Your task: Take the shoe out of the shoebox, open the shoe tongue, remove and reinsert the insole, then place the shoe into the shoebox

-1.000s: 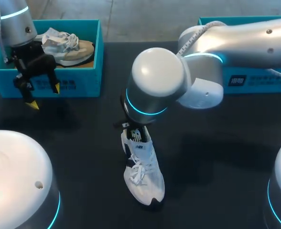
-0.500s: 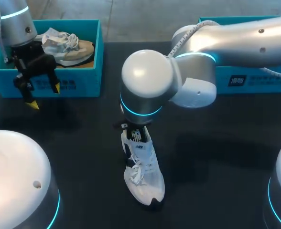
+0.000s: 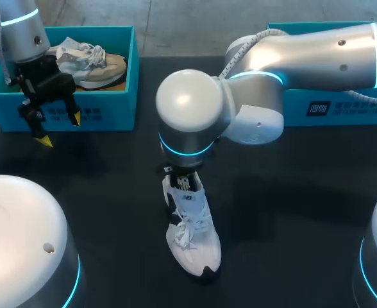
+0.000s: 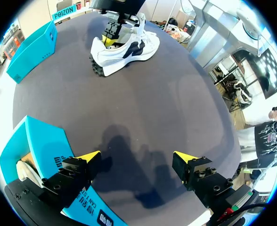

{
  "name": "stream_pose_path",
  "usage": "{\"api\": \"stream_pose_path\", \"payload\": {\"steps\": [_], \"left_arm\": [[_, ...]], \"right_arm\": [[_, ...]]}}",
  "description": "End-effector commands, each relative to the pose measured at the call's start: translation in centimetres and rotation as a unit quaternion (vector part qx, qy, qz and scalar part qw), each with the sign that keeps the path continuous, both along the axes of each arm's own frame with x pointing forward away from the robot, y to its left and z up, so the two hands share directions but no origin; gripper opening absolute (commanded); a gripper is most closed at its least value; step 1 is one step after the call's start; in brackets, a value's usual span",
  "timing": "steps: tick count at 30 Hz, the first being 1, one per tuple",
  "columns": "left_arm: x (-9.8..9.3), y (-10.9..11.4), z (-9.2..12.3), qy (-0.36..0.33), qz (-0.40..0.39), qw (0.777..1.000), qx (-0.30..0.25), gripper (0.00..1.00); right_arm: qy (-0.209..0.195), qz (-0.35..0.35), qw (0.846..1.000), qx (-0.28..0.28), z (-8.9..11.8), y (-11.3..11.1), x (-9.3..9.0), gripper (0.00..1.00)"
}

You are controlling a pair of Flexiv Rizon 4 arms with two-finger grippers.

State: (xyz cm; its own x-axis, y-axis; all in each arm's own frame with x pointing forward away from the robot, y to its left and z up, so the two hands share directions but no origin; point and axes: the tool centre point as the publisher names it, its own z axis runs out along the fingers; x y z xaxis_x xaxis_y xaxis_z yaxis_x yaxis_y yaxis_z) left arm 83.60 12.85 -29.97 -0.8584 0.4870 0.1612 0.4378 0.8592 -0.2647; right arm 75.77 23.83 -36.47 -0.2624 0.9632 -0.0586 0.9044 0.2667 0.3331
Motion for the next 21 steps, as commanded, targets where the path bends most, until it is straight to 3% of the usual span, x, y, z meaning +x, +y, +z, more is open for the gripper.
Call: {"api": "stream_pose_path", "payload": {"steps": [1,16,21], "left_arm": [[-0.1,0.1,0.1,-0.001,0.0,1.0,0.001,1.0],[-0.1,0.1,0.1,-0.001,0.0,1.0,0.001,1.0],[-0.1,0.1,0.1,-0.001,0.0,1.0,0.001,1.0]], "right_arm": [[0.004,-0.004,1.0,-0.003,-1.0,0.2,0.3,0.0],[0.02,-0.012,1.0,-0.008,-3.6,0.3,-0.3,0.0],[0.01,-0.012,1.0,-0.013,-2.6,0.5,-1.0,0.0]]}}
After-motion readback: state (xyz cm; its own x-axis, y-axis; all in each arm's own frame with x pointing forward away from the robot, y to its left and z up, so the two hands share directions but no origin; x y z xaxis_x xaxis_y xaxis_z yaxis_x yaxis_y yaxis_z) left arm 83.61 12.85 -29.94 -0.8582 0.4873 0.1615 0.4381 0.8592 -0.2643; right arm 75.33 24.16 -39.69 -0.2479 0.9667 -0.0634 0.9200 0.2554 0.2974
